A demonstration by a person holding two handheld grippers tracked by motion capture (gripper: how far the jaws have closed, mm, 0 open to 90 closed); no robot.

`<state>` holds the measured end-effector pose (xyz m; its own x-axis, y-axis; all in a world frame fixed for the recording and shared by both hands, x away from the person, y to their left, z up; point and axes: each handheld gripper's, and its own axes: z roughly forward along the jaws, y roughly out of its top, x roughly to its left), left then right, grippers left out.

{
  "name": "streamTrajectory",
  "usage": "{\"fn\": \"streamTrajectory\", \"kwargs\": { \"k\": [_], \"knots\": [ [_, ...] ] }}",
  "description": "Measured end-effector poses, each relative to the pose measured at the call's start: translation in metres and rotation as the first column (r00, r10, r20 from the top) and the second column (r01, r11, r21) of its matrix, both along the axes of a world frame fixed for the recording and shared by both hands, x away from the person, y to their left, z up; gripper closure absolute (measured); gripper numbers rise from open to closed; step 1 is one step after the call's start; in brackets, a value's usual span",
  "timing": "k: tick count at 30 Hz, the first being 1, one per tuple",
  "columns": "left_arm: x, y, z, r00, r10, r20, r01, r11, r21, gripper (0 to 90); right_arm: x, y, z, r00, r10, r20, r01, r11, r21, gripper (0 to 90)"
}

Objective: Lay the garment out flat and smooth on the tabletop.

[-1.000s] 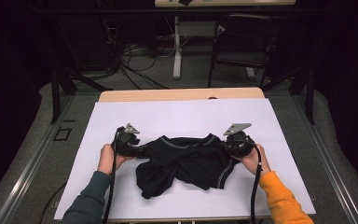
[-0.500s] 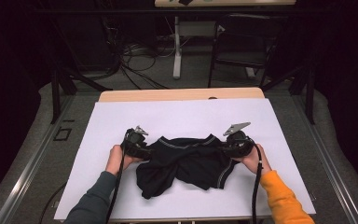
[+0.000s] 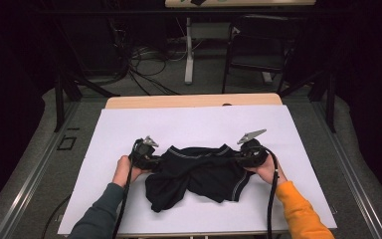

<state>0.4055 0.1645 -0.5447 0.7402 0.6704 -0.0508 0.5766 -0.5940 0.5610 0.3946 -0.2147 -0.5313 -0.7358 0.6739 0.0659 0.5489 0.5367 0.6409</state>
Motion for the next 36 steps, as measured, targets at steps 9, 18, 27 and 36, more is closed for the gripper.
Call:
{"fn": "streamTrajectory", "kwargs": {
  "k": [9, 18, 27, 36],
  "knots": [
    [-0.013, 0.010, 0.022, 0.9976, 0.005, 0.069, -0.003, 0.9995, -0.031, 80.2, -0.015, -0.006, 0.025, 0.9958, 0.003, 0.091, -0.001, 0.9998, -0.018, 85.2],
    [-0.019, 0.014, 0.032, 0.9957, -0.038, 0.084, 0.042, 0.9982, -0.043, 79.6, -0.022, -0.009, 0.033, 0.9929, 0.045, 0.110, -0.043, 0.9988, -0.022, 85.1],
    [-0.022, 0.015, 0.035, 0.9946, -0.065, 0.081, 0.070, 0.9958, -0.058, 80.1, -0.026, -0.008, 0.035, 0.9902, 0.082, 0.113, -0.078, 0.9961, -0.041, 84.6],
    [-0.022, 0.015, 0.035, 0.9946, -0.088, 0.056, 0.091, 0.9940, -0.061, 79.4, -0.027, -0.007, 0.034, 0.9909, 0.090, 0.100, -0.085, 0.9952, -0.049, 85.0]
  ]
}}
